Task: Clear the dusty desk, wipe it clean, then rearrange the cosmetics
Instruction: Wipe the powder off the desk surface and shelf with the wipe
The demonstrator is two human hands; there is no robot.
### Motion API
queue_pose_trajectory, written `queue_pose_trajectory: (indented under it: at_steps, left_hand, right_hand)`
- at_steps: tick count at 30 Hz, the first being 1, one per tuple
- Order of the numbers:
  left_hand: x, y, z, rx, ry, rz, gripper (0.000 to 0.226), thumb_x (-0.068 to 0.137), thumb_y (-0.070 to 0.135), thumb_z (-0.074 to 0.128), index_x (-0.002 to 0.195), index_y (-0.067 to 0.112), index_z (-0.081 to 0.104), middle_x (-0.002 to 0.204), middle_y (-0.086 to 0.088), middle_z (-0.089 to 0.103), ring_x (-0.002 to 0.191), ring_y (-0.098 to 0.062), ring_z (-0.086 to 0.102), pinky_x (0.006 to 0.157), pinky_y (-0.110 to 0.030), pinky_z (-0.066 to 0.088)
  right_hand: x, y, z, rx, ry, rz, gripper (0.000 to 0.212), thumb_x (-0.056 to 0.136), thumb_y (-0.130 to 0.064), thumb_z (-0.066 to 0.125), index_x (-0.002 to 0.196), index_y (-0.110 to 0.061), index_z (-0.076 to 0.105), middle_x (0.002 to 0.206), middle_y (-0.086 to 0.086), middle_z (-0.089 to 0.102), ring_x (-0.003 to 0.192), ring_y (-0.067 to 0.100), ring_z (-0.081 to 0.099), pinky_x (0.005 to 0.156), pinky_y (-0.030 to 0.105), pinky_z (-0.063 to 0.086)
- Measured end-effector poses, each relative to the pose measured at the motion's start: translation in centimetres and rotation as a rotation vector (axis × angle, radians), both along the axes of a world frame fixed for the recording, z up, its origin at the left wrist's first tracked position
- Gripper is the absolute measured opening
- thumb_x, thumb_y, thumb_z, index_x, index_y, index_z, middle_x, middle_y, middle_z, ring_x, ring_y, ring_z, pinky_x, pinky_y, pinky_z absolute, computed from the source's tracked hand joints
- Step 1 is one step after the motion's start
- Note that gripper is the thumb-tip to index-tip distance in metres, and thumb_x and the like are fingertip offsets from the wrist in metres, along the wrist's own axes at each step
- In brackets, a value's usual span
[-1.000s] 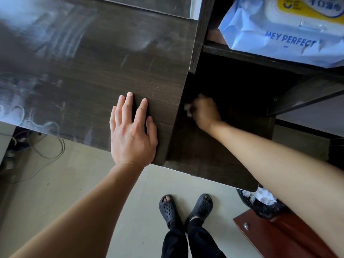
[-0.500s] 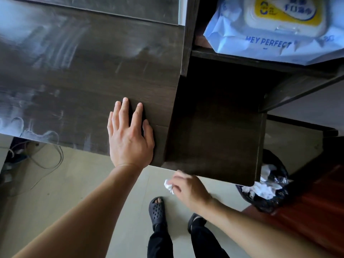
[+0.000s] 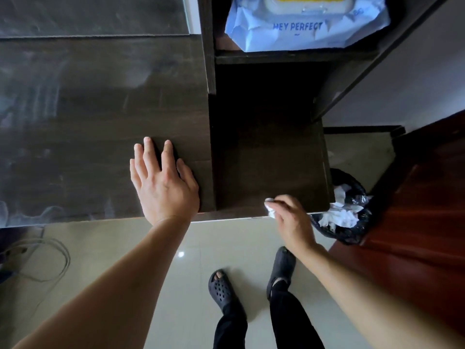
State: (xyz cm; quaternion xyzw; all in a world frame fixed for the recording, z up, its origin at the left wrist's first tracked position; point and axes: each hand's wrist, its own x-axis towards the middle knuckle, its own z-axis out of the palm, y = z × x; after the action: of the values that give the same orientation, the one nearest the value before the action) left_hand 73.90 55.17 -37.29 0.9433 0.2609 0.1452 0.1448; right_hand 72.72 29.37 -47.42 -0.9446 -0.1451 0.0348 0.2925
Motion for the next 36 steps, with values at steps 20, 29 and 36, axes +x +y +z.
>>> queue_pose_trajectory:
  at_steps: [20, 29, 36]
  left_hand:
    - [0.0, -0.3, -0.1, 0.032, -0.016, -0.028, 0.042, 0.093, 0.02, 0.041, 0.132, 0.007, 0.05, 0.147, -0.02, 0.037, 0.14, -0.036, 0.026, 0.117, -0.046, 0.014]
    - [-0.1, -0.2, -0.5, 0.062, -0.01, -0.032, 0.043, 0.093, 0.021, 0.039, 0.131, 0.008, 0.052, 0.145, -0.02, 0.04, 0.138, -0.036, 0.029, 0.116, -0.047, 0.017]
    - [-0.2, 0.0, -0.2, 0.021, 0.003, -0.04, 0.044, 0.092, 0.023, 0.037, 0.132, 0.008, 0.051, 0.147, -0.02, 0.037, 0.14, -0.036, 0.026, 0.117, -0.047, 0.014]
  right_hand:
    - [7.2, 2.0, 2.5, 0.133, 0.031, -0.487, 0.024, 0.079, -0.006, 0.052, 0.098, -0.013, 0.065, 0.097, 0.013, 0.064, 0.09, 0.033, 0.062, 0.077, 0.034, 0.049]
    - [5.0, 8.5, 0.7, 0.082, 0.187, 0.014, 0.03, 0.073, 0.002, 0.054, 0.086, -0.017, 0.073, 0.089, 0.007, 0.061, 0.085, 0.029, 0.059, 0.072, 0.033, 0.051]
    - [-5.1, 0.1, 0.3, -0.029, 0.396, -0.013, 0.024, 0.077, -0.005, 0.056, 0.092, -0.017, 0.07, 0.093, 0.0, 0.065, 0.09, 0.02, 0.06, 0.074, 0.027, 0.046]
